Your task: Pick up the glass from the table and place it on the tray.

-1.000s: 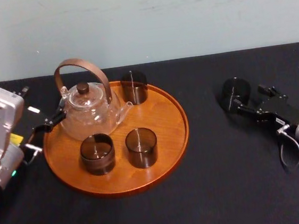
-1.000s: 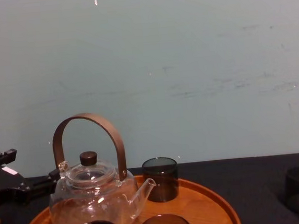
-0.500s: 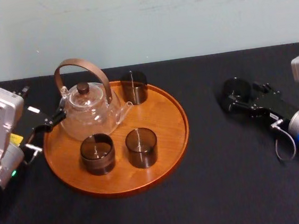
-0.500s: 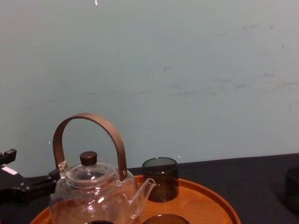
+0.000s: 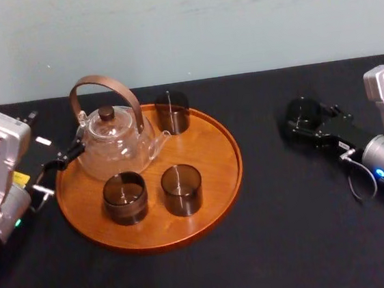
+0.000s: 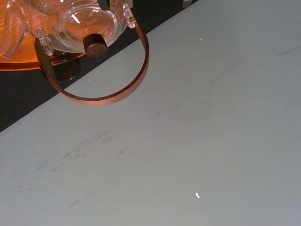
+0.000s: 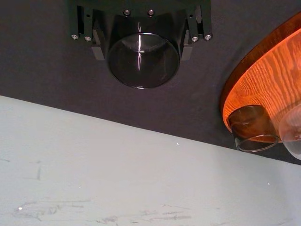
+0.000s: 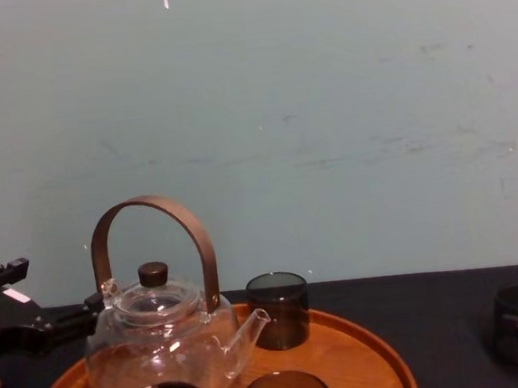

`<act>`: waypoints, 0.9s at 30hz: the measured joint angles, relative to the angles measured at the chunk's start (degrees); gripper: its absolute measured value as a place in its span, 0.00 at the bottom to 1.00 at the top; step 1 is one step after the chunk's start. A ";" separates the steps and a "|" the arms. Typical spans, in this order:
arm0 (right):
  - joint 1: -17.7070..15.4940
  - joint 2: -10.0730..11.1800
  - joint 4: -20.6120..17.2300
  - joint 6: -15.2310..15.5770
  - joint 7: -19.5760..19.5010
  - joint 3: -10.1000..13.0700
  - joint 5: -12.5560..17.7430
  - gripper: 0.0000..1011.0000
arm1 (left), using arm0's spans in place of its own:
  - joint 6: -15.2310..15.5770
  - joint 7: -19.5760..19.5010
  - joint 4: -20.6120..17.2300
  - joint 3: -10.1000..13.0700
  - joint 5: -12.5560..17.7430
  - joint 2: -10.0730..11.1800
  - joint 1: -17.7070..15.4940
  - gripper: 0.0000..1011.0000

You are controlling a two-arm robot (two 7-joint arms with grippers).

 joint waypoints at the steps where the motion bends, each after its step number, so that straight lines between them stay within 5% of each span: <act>1: 0.00 0.00 0.00 0.00 0.00 0.00 0.00 0.99 | 0.00 0.00 0.00 0.00 0.00 0.00 0.00 0.99; 20: 1.71 -0.43 1.69 0.32 0.66 -0.55 -0.48 0.99 | 0.00 0.00 0.00 0.00 0.00 0.00 0.00 0.99; 27: 1.68 -0.40 1.66 0.32 0.66 -0.51 -0.43 0.89 | 0.00 0.00 0.00 0.00 0.00 0.00 0.00 0.99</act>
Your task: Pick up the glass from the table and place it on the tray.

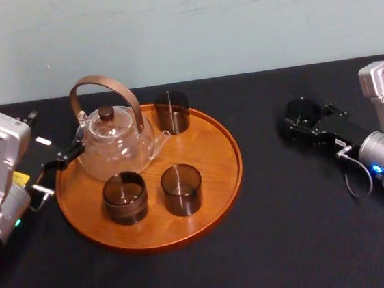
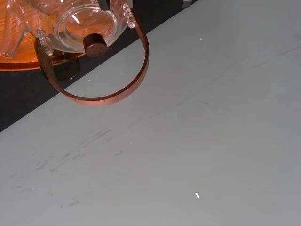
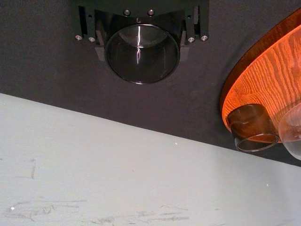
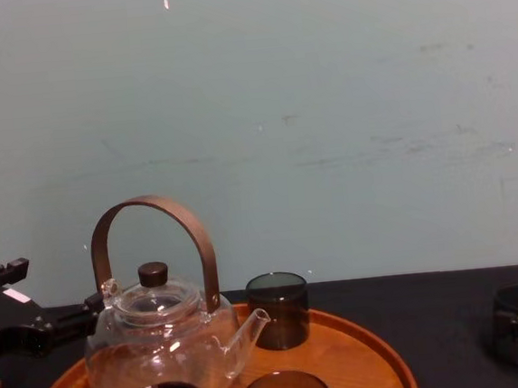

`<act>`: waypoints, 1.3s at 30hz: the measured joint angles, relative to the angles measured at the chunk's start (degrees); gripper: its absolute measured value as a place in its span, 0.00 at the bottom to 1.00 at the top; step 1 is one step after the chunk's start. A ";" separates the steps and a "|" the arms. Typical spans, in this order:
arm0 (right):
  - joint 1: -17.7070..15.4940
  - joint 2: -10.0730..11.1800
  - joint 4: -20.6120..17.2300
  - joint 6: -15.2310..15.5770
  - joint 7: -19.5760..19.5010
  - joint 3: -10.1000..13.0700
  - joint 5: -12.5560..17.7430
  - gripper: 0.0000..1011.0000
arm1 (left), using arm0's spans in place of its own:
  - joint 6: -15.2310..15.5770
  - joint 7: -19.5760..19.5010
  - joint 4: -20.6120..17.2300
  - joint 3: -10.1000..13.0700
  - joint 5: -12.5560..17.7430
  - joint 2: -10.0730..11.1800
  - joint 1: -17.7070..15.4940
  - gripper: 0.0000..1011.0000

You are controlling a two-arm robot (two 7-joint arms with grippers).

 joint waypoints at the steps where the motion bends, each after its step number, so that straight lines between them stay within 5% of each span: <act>1: 0.00 0.00 0.00 0.00 0.00 0.00 0.01 0.89 | 0.00 0.00 0.00 0.00 0.00 0.00 0.00 0.99; 18: -0.55 0.38 -1.46 0.07 0.90 0.26 0.74 0.89 | 0.00 0.00 0.00 0.00 0.00 0.00 0.00 0.99; 31: -3.59 2.23 -10.78 1.99 1.67 -0.91 1.34 0.89 | 0.00 0.00 0.00 0.00 0.00 0.00 0.00 0.99; 39: -4.55 2.70 -15.15 2.17 2.65 -3.55 1.23 0.89 | 0.00 0.00 0.00 0.00 0.00 0.00 0.00 0.99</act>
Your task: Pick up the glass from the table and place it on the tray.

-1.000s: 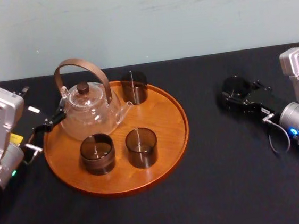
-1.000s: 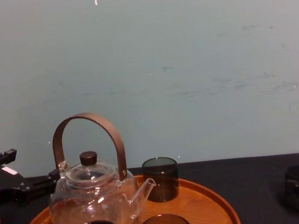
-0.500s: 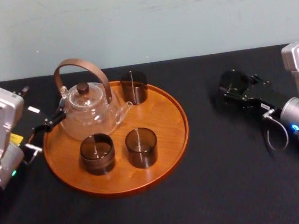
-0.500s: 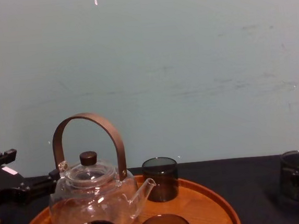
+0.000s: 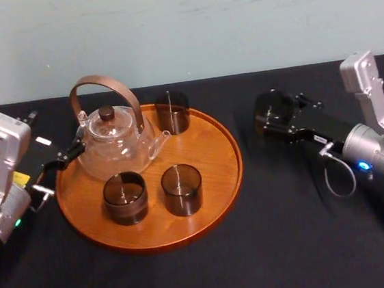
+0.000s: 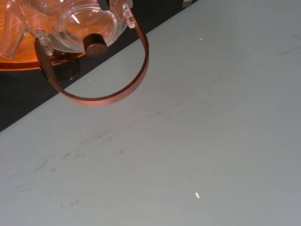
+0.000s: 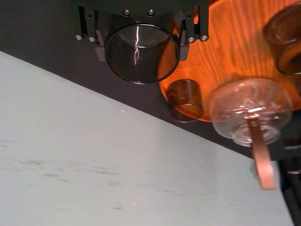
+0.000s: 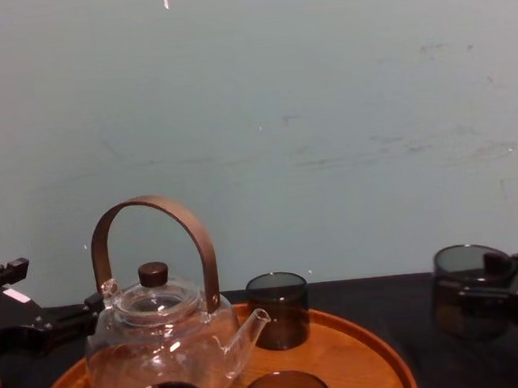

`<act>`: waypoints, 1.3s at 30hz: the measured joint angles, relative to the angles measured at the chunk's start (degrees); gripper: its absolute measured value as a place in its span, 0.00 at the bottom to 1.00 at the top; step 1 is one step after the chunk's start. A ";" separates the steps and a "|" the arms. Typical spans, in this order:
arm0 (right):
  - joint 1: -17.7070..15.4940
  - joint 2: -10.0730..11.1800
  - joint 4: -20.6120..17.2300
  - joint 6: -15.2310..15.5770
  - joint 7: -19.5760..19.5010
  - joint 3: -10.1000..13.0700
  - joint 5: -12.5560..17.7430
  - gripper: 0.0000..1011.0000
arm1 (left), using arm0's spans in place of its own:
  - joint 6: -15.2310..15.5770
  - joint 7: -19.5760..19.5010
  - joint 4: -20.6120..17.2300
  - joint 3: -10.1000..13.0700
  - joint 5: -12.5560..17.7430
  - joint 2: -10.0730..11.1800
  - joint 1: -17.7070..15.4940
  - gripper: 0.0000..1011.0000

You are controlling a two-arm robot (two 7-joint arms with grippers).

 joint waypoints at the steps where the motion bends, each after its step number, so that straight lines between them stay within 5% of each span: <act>1: 0.00 -0.03 -0.17 -0.03 0.05 -0.27 -0.03 0.89 | 0.00 0.00 0.00 0.00 0.00 0.00 0.00 0.99; 21: 3.46 -2.98 1.24 -1.72 1.64 -5.95 -1.12 0.89 | 0.00 0.00 0.00 0.00 0.00 0.00 0.00 0.99; 39: 7.08 -6.21 8.50 -4.08 3.88 -8.39 -0.30 0.89 | 0.00 0.00 0.00 0.00 0.00 0.00 0.00 0.99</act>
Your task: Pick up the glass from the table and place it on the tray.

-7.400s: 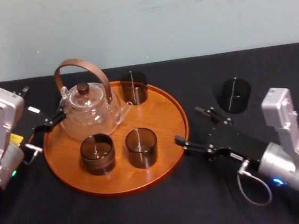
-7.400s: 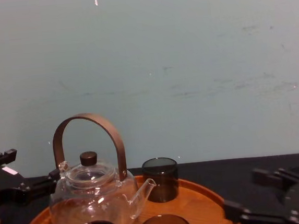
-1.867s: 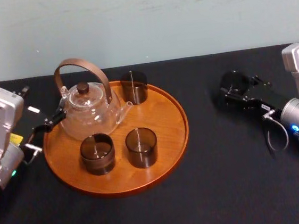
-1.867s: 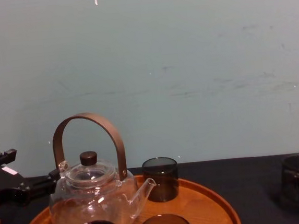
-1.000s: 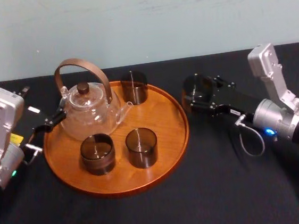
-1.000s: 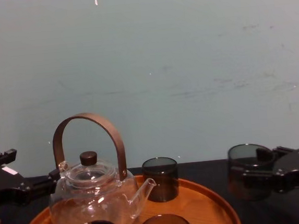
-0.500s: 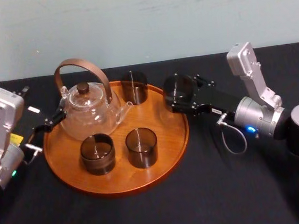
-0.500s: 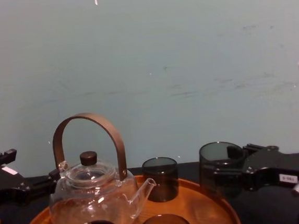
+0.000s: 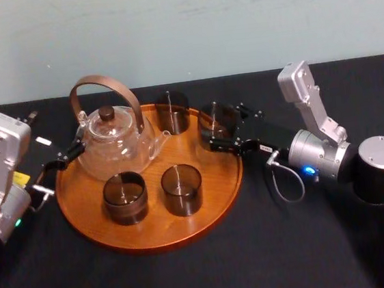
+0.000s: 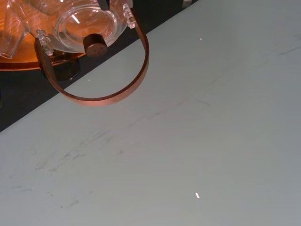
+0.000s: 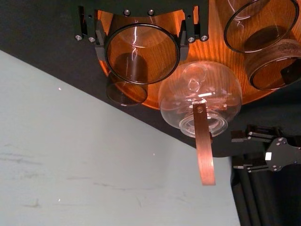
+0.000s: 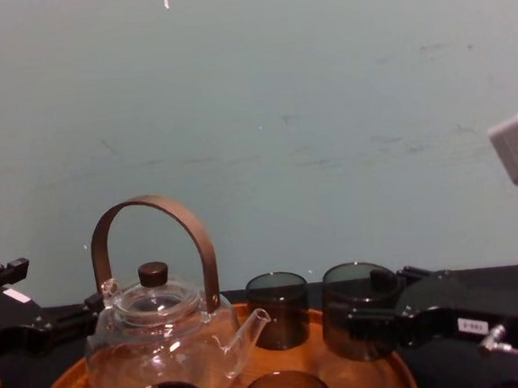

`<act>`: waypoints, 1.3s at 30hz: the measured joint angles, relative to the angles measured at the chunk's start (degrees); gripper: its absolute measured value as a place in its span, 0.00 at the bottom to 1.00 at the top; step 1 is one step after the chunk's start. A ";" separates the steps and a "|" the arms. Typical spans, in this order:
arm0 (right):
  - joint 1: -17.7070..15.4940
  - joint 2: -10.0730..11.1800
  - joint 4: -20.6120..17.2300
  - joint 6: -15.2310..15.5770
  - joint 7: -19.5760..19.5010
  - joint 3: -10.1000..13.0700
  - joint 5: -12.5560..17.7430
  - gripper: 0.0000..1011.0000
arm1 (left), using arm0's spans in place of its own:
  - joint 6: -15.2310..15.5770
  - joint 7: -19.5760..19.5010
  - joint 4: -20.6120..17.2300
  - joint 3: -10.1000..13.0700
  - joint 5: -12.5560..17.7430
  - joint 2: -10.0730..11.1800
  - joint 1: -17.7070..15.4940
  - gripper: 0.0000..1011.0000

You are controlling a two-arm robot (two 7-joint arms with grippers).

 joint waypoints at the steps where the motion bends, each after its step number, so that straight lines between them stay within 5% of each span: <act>1: 0.19 -0.25 0.61 -0.24 0.13 -0.14 0.00 0.89 | 0.00 0.00 0.00 0.00 0.00 0.00 0.00 0.99; 39: 3.48 -3.20 9.55 -3.12 1.59 -0.89 -0.88 0.89 | 0.00 0.00 0.00 0.00 0.00 0.00 0.00 0.99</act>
